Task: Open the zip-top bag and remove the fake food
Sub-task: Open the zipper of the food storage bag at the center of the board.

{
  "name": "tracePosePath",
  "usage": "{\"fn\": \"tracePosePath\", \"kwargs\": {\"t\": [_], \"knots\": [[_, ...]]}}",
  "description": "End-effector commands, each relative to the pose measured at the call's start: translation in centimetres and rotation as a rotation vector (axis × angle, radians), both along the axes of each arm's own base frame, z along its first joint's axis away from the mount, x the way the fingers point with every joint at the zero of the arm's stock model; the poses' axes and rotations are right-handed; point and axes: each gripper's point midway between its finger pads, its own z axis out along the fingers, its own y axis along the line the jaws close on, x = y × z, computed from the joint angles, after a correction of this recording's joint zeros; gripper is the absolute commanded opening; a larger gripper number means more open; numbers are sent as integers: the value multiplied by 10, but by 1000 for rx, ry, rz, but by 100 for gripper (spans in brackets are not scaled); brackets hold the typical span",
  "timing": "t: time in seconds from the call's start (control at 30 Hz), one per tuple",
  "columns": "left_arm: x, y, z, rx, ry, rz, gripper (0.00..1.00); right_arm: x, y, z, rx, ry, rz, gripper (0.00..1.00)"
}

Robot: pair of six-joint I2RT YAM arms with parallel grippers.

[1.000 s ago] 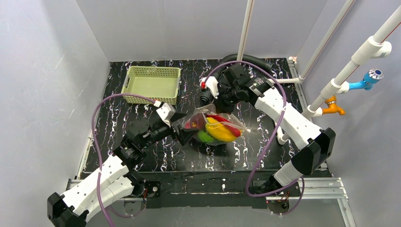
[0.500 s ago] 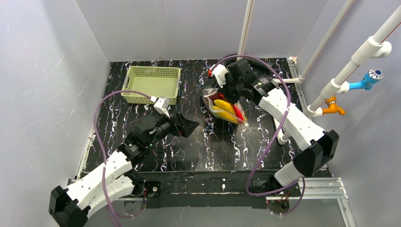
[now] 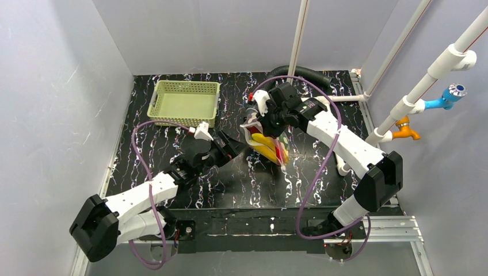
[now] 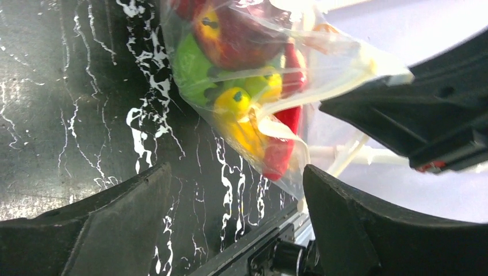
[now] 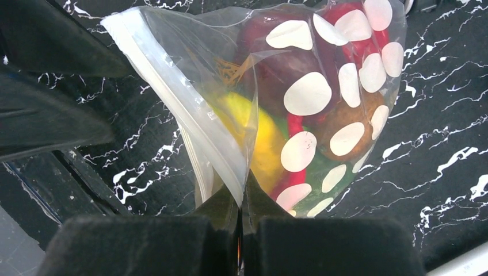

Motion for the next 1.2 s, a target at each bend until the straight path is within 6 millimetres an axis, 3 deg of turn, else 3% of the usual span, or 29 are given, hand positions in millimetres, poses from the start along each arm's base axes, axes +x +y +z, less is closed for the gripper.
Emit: {"fn": "tracePosePath", "kwargs": {"t": [0.0, 0.17, 0.5, 0.83, 0.93, 1.17], "knots": [[22, 0, 8, -12, 14, 122, 76, 5, 17, 11, 68, -19, 7, 1], [31, -8, 1, 7, 50, 160, 60, 4, 19, 10, 67, -17, 11, 1], [43, -28, 2, -12, 36, 153, 49, 2, 22, 8, 64, -10, 24, 1], [50, -36, 1, -29, 32, 155, 18, -1, 22, 6, 58, -12, 34, 1], [49, -38, 2, -39, 26, 142, 0, -1, 21, 6, 52, -22, 34, 1], [32, -24, 12, -38, 0, 117, 0, 17, 1, -4, -38, -129, -32, 1]]}}
